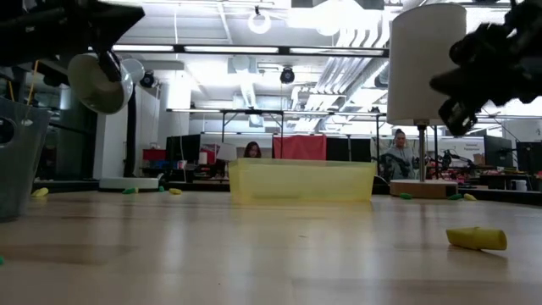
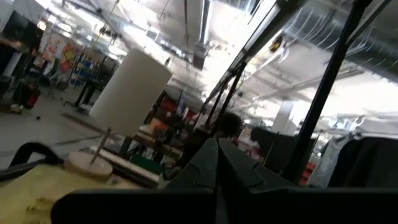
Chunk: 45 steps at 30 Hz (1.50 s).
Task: Sort crayons
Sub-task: Return to Home Position
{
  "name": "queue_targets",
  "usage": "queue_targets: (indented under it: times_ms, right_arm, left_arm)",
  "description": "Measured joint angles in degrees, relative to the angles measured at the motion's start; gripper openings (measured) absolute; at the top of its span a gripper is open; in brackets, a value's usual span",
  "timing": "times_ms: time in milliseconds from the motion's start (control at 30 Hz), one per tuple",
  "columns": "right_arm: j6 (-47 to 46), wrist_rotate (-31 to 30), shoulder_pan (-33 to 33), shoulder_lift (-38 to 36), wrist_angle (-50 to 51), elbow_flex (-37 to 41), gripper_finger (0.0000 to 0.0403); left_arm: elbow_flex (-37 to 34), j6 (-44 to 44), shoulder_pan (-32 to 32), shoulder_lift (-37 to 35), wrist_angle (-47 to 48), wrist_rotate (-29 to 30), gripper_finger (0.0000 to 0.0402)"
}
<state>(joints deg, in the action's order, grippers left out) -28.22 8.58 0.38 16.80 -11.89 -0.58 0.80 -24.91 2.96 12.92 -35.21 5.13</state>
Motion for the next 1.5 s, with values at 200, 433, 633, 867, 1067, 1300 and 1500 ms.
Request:
queue_targets:
  times_ms: [200, 433, 633, 867, 1067, 1300, 1500]
  right_arm:
    - [0.00, 0.00, 0.00, 0.00, 9.10, 0.00, 0.0000]
    - [-0.21, -0.44, 0.52, -2.13, 10.17, -0.02, 0.0000]
    - [-0.21, -0.42, 0.34, -12.12, 10.15, -0.02, 0.0000]
    - [-0.23, -0.26, -0.35, -16.76, 6.84, -0.07, 0.0000]
    - [-0.23, -0.48, -0.39, -15.89, 7.05, -0.07, 0.0000]
    - [-0.23, -0.48, -0.39, -15.78, 7.93, -0.07, 0.0000]
    - [-0.23, -0.48, -0.39, -15.76, 9.45, -0.07, 0.0000]
  left_arm:
    - [0.06, 0.00, 0.02, -6.50, 20.64, 0.00, 0.0003]
    - [0.09, -0.09, 0.07, -11.19, 33.96, -4.77, 0.0003]
    - [0.00, -0.11, -0.02, -12.69, 34.99, -4.38, 0.0003]
    - [0.00, -0.04, -0.13, -12.71, 34.93, -4.30, 0.0003]
    - [0.00, -0.04, -0.13, -12.49, 34.94, -4.39, 0.0003]
    - [0.02, 0.00, -0.11, -11.38, 35.12, -4.45, 0.0003]
    - [0.04, 0.00, -0.11, -11.30, 34.91, -4.44, 0.0003]
